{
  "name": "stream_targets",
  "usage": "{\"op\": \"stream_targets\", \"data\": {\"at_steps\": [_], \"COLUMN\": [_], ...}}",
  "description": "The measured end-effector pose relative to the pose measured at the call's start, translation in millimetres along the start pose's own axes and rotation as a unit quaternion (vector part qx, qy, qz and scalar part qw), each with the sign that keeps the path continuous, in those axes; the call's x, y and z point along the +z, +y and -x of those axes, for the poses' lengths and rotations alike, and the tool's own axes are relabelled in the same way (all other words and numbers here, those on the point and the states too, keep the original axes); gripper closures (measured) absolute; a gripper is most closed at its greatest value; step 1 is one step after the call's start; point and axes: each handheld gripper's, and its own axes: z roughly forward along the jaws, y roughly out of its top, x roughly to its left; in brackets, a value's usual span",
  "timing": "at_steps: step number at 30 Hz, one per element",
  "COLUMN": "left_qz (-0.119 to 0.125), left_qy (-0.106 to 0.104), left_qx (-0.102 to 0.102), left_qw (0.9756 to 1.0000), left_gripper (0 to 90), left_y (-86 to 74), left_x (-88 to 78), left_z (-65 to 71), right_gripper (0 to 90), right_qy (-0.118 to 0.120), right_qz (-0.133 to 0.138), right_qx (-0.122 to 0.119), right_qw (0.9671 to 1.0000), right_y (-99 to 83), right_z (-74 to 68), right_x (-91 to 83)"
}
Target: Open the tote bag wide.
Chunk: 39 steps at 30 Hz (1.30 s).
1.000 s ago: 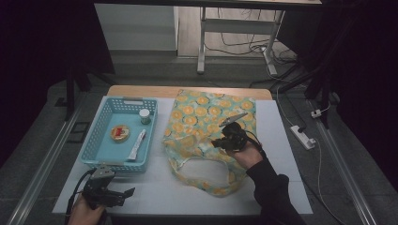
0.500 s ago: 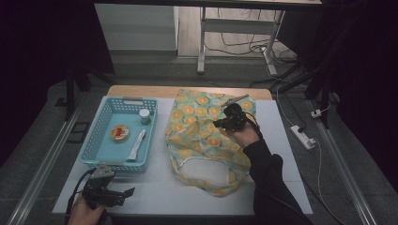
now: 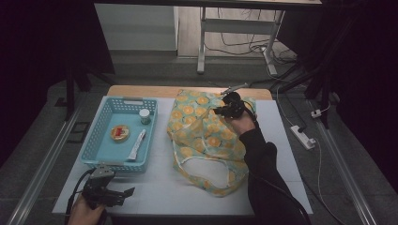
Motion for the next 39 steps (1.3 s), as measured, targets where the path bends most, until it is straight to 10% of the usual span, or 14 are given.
{"op": "stream_targets", "data": {"at_steps": [20, 39], "left_qz": [0.000, -0.002], "left_qy": [0.001, 0.002], "left_qx": [-0.002, -0.002], "left_qw": [1.0000, 1.0000], "left_gripper": [1.4, 1.5], "left_y": [0.0, 0.2], "left_x": [-0.1, 0.4], "left_z": [-0.1, 0.1], "right_gripper": [79.8, 31.7], "right_qy": [-0.010, 0.017], "right_qz": [-0.060, -0.014], "right_qx": [0.022, 0.036], "right_qw": [0.9979, 0.9991], "right_y": [-40.6, -35.5], "right_z": [18.2, -3.3], "right_x": [51.4, 3.4]}}
